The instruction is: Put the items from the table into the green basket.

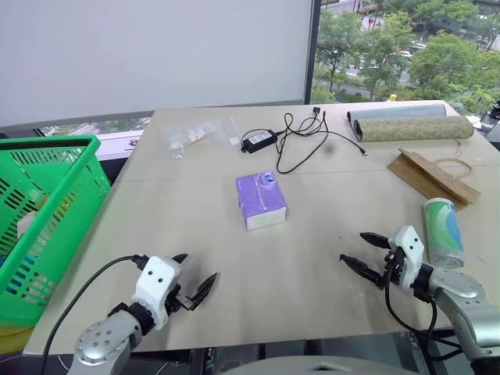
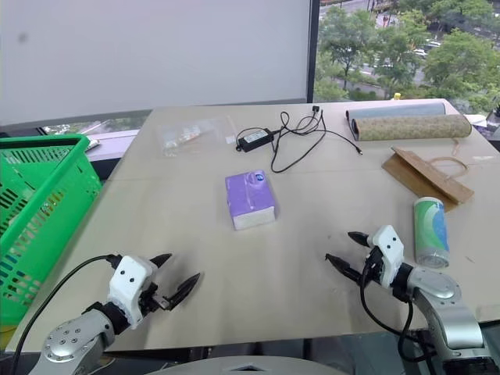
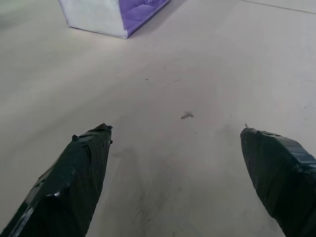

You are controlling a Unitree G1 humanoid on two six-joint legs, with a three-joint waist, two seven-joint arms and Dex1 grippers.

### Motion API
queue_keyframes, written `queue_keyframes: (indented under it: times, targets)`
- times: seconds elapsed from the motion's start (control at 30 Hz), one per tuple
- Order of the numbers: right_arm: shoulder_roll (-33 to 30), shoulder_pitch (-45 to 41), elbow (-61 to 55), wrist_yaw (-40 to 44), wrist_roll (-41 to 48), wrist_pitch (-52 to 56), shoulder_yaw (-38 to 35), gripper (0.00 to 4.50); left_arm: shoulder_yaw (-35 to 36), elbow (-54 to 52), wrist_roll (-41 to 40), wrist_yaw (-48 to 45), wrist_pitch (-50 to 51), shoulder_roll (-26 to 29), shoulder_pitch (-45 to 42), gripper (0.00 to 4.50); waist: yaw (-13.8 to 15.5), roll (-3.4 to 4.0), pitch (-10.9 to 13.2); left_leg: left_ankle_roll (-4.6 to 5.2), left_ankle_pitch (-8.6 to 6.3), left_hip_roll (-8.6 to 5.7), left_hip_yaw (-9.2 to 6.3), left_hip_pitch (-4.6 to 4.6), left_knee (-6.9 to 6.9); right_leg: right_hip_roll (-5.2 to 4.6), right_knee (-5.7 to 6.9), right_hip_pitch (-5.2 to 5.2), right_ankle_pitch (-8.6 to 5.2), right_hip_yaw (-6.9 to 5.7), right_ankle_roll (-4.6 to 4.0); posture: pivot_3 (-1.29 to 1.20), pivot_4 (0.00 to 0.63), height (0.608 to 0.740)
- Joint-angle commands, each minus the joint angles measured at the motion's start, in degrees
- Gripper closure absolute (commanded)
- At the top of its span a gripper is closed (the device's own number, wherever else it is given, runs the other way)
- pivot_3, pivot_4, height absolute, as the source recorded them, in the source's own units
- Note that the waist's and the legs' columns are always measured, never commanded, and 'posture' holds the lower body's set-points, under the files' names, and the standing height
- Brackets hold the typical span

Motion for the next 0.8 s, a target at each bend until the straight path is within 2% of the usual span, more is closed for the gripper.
queue_keyframes:
  times: [0.03,0.8]
  targets:
    - [0.44,-1.78,-1.88,-0.64,0.29,-1.55,-0.97,0.05,0.82,-1.38,-1.08,-0.03,-0.82,-0.30,-0.48,0.07,0.00,0.00,0.00,0.00,0.00,0.00,0.00,0.00,0.00,0.00,0.00,0.00,0.00,0.00,0.00,0.06,0.011,0.740]
    - [0.99,-10.31,1.02,1.98,0.11,-3.95,0.68,0.02,3.14,-7.07,-9.00,1.28,6.00,-1.37,-2.33,0.03,0.07,-0.08,0.11,0.00,0.00,0.00,-0.04,0.06,0.00,0.00,0.01,0.00,0.20,-0.01,-0.01,0.08,0.004,0.740]
